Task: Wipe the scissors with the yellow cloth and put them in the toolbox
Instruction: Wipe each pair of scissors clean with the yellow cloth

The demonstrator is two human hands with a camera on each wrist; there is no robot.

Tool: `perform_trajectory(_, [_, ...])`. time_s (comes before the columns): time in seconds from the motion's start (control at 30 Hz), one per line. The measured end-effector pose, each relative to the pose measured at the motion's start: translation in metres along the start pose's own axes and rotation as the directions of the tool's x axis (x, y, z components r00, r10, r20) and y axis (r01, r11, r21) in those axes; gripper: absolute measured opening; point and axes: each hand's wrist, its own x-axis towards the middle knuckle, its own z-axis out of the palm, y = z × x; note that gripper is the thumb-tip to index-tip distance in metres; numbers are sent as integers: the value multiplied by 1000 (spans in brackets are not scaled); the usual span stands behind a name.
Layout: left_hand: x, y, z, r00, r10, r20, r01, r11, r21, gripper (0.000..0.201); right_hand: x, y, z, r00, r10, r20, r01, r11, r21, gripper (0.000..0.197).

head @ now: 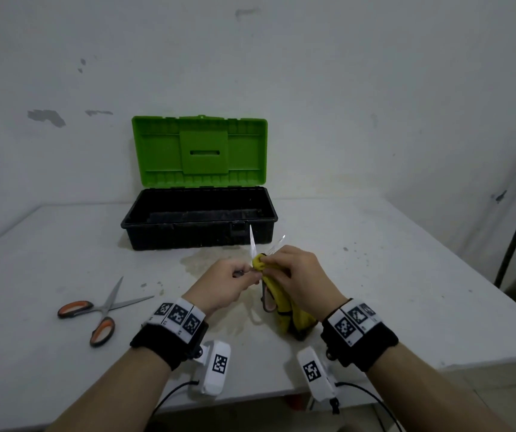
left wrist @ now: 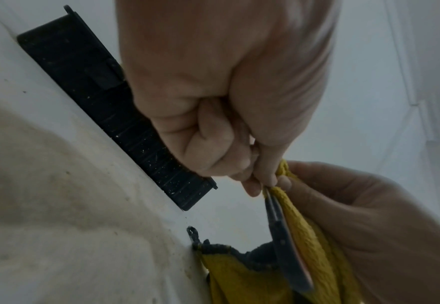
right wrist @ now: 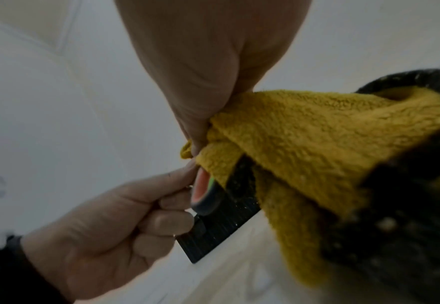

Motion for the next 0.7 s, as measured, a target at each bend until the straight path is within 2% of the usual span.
perform_trajectory(0.17, [-1, -1, 2, 1000, 26, -15, -25, 998, 61, 27, -6, -3, 5, 996, -72, -54, 66, 991, -113, 17])
perform_trajectory(0.23, [-2, 0, 3, 999, 35, -19, -34, 998, 58, 29, -5, -4, 4, 997, -63, -51, 54, 987, -151, 16])
perform_trajectory(0.33, [-1, -1, 0, 999, 45, -18, -43, 995, 88, 31, 3, 2, -6, 994, 49, -96, -64, 986, -156, 18])
perform_trajectory(0.43, [-3, -2, -1, 999, 44, -12, -42, 992, 123, 32, 13, 9, -24, 967, 190, -168, -218, 962, -167, 21])
perform_trajectory(0.5, [-4, -2, -2, 999, 36, -10, -34, 993, 113, 29, 14, 4, -32, 965, 153, -214, -192, 966, -175, 22])
perform_trajectory(0.57, [-2, 1, 0, 999, 32, -14, -30, 994, 106, 28, 9, -11, -33, 986, 72, -147, -97, 981, -167, 21])
perform_trajectory(0.63, [0, 5, 1, 999, 42, -10, -41, 995, 95, 27, 4, -22, -28, 999, 30, 20, -26, 984, -178, 20])
perform_trajectory(0.7, [0, 8, 3, 998, 59, 5, -59, 991, 118, 28, 1, -24, -21, 993, -17, 117, 44, 972, -233, 18])
